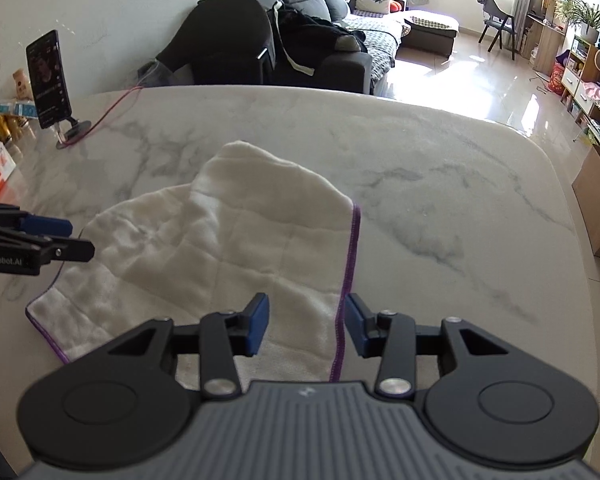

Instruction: Fold towel

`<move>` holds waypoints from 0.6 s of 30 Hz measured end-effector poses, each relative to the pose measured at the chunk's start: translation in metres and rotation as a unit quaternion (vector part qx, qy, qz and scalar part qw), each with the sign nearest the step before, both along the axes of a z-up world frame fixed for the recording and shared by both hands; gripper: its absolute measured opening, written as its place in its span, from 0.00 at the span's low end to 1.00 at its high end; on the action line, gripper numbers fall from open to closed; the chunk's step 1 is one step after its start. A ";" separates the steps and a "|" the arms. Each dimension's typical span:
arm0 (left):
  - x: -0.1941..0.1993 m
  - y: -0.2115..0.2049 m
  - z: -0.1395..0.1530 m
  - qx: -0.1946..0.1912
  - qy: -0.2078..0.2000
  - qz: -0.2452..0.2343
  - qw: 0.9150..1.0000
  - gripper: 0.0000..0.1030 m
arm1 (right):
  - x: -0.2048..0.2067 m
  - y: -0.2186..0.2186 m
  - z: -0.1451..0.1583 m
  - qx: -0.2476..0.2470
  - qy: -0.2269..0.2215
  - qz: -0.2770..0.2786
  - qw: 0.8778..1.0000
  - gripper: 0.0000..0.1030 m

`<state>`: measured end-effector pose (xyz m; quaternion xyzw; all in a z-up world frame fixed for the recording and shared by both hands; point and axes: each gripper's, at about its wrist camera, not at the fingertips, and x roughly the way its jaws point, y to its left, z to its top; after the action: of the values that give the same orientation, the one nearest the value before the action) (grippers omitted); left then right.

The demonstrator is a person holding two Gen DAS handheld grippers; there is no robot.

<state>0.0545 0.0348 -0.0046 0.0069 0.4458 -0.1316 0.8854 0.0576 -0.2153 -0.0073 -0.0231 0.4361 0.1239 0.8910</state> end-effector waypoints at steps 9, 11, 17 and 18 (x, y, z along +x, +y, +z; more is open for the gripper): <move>0.020 -0.011 0.001 0.008 0.000 -0.010 1.000 0.57 | 0.033 0.011 0.004 0.003 0.000 0.024 1.000 0.44; 0.025 -0.014 0.001 0.011 -0.002 -0.016 1.000 0.57 | 0.041 0.014 0.005 0.003 -0.002 0.027 1.000 0.44; 0.042 -0.020 -0.003 0.015 0.007 -0.032 0.999 0.57 | 0.064 0.023 0.010 0.002 -0.003 0.040 0.999 0.44; 0.044 -0.021 -0.005 0.015 0.009 -0.034 0.999 0.57 | 0.068 0.026 0.010 0.001 -0.003 0.044 0.999 0.44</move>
<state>0.0988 0.0138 -0.0094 0.0341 0.4548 -0.1547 0.8764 0.1258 -0.1896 0.0026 -0.0414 0.4317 0.1631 0.8862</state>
